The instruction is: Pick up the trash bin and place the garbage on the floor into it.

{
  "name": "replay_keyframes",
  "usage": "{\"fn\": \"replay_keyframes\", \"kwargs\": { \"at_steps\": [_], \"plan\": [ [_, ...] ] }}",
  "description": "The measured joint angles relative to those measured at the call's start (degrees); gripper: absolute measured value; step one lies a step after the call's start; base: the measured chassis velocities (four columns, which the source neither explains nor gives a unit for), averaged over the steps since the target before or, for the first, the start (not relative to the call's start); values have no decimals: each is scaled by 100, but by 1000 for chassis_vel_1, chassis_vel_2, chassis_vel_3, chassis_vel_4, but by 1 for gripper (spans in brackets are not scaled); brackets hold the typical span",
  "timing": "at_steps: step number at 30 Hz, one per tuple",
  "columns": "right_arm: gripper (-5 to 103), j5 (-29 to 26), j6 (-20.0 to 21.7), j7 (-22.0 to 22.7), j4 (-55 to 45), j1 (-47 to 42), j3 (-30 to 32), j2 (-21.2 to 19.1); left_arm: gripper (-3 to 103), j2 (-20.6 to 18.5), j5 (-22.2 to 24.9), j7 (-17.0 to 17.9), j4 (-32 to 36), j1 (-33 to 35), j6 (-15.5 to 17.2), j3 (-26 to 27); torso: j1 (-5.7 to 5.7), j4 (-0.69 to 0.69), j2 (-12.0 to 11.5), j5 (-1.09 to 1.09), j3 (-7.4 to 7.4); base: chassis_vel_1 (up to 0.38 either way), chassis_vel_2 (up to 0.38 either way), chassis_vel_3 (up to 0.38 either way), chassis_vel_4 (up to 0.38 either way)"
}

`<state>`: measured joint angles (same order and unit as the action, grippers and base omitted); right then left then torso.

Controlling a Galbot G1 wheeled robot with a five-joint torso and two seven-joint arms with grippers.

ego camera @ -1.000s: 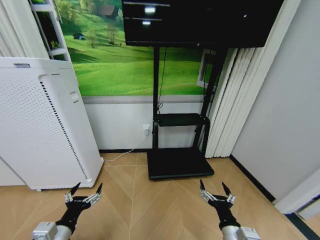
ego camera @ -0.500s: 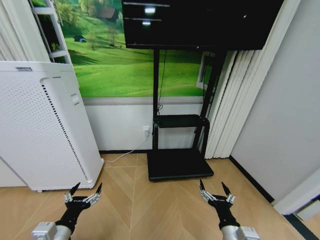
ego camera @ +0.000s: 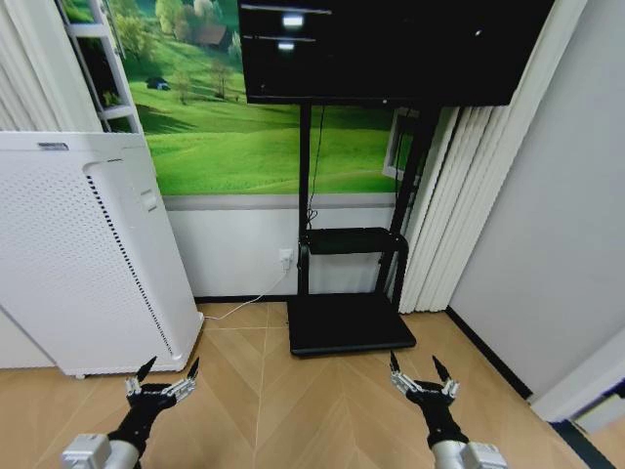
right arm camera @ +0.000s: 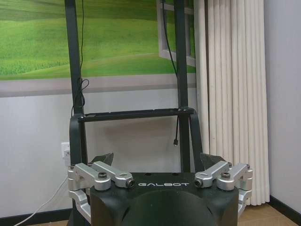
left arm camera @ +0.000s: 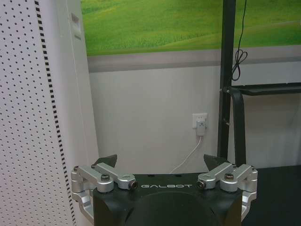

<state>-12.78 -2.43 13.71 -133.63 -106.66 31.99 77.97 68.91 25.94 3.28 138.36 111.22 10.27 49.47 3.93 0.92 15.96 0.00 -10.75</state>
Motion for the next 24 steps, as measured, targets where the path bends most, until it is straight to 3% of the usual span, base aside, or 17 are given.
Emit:
{"fn": "replay_keyframes", "kwargs": {
  "at_steps": [11,24],
  "plan": [
    [100,-1,0,-1,0,1,-3,0,100,-1,1,5,-3,1,5,3,58,0,213,-3,-153,118,75,-120,-79],
    [100,-1,1,0,2,2,0,-2,100,-1,1,5,-3,1,5,1,153,0,506,0,-348,4,18,-3,-15]
  ]
}}
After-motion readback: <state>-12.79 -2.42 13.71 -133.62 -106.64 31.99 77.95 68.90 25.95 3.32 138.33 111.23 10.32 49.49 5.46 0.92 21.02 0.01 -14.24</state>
